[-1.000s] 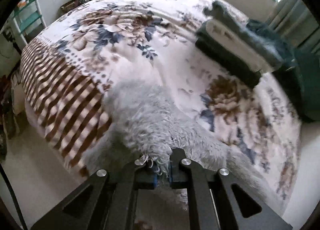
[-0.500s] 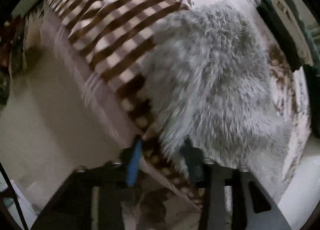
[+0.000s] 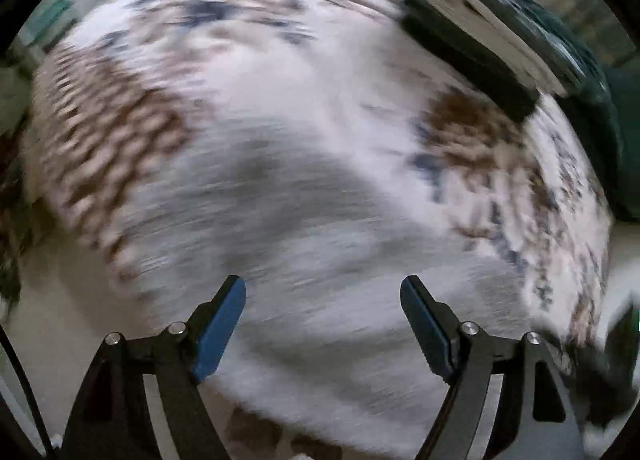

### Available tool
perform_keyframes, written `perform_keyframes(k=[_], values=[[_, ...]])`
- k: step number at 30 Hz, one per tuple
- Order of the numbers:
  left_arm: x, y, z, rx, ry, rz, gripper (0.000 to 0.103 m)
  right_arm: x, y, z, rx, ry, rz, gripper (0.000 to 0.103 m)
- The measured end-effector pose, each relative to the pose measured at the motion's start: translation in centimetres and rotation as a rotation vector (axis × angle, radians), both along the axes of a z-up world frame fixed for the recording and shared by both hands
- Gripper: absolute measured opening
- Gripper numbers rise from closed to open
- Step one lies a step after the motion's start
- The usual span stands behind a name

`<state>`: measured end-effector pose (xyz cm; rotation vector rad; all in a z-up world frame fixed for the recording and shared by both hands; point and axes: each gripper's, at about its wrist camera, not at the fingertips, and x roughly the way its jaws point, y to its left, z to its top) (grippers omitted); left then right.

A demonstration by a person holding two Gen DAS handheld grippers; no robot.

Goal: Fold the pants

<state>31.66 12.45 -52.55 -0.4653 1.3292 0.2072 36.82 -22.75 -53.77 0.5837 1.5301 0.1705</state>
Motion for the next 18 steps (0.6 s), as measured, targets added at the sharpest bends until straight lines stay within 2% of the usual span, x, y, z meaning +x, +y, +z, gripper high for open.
perform_keyframes(k=[2,4,6,9,13,16,18], values=[[2.8,-2.3,-1.1,-0.034,0.020,-0.048,0.079,4.6,1.5,-2.2,0.018,0.011,0.092,0.066],[5.2,-4.2,-2.1,-0.046,0.038,-0.089,0.079,8.2,2.5,-5.0,0.066,0.070,0.138,0.066],[6.3,-5.4,-3.1,-0.043,0.059,-0.125,0.079,9.3,2.7,-6.9,0.119,0.119,0.177,0.064],[6.4,-6.2,-4.1,-0.053,0.090,-0.147,0.079,6.9,3.4,-7.1,0.182,0.154,0.258,0.062],[5.4,-5.3,-5.3,-0.053,0.120,-0.137,0.079,0.3,3.9,-6.0,0.283,0.228,0.415,0.062],[4.6,-4.1,-6.4,-0.048,0.147,-0.118,0.079,-2.4,4.5,-5.9,0.309,0.279,0.510,0.062],[4.1,-3.6,-7.1,-0.039,0.161,-0.112,0.078,-2.5,4.5,-5.8,0.284,0.266,0.535,0.062]])
